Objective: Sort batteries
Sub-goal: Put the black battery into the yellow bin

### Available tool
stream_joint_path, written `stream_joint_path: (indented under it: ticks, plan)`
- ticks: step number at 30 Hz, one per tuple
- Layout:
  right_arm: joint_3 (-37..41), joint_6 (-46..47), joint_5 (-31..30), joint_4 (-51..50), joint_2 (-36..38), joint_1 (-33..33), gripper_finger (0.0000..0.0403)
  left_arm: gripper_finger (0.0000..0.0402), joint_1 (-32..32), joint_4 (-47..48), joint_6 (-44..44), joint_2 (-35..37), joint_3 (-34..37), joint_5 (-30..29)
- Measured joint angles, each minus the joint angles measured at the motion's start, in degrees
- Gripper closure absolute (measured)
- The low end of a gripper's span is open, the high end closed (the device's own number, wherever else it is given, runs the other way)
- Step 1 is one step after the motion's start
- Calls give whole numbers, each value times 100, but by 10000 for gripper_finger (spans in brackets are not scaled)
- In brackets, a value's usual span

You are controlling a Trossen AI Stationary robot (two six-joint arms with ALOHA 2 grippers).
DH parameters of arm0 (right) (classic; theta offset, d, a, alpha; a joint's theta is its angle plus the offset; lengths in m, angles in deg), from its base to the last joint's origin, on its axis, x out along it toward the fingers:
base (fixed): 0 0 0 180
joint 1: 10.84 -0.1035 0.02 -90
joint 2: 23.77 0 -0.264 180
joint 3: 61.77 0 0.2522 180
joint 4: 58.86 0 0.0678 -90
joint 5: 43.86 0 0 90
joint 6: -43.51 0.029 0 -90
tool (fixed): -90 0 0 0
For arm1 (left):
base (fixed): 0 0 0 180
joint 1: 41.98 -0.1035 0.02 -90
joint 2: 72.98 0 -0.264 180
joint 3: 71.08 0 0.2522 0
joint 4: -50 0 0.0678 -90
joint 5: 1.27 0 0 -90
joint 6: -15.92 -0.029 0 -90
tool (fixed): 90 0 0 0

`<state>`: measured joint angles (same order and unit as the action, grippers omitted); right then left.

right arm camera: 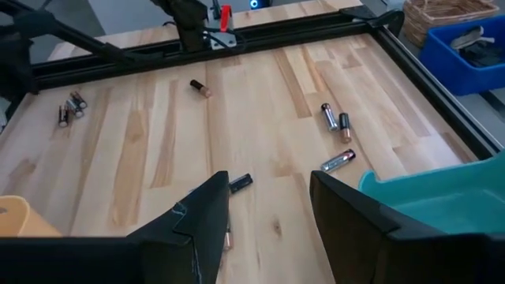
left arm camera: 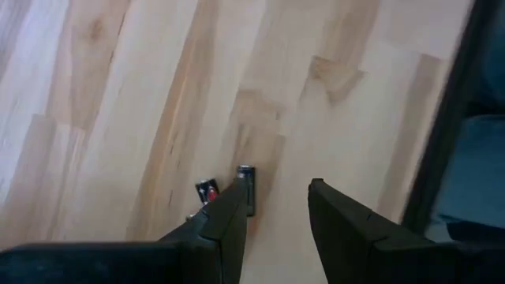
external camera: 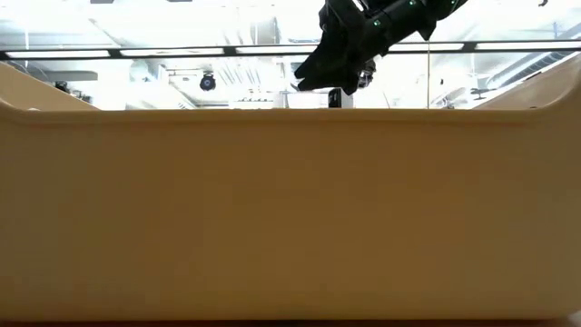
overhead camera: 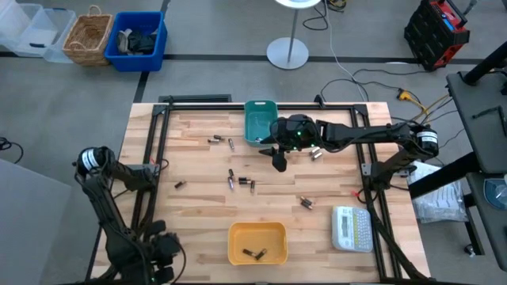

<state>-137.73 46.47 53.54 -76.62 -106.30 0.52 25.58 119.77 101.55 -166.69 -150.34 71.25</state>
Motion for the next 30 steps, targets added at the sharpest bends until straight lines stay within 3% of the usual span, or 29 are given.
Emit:
stream_joint_path:
  ticks: [30]
  plan:
    - [9, -62, 0, -5, -1, -13, 224, 286, 49, -1137, 107, 0, 875, 0]
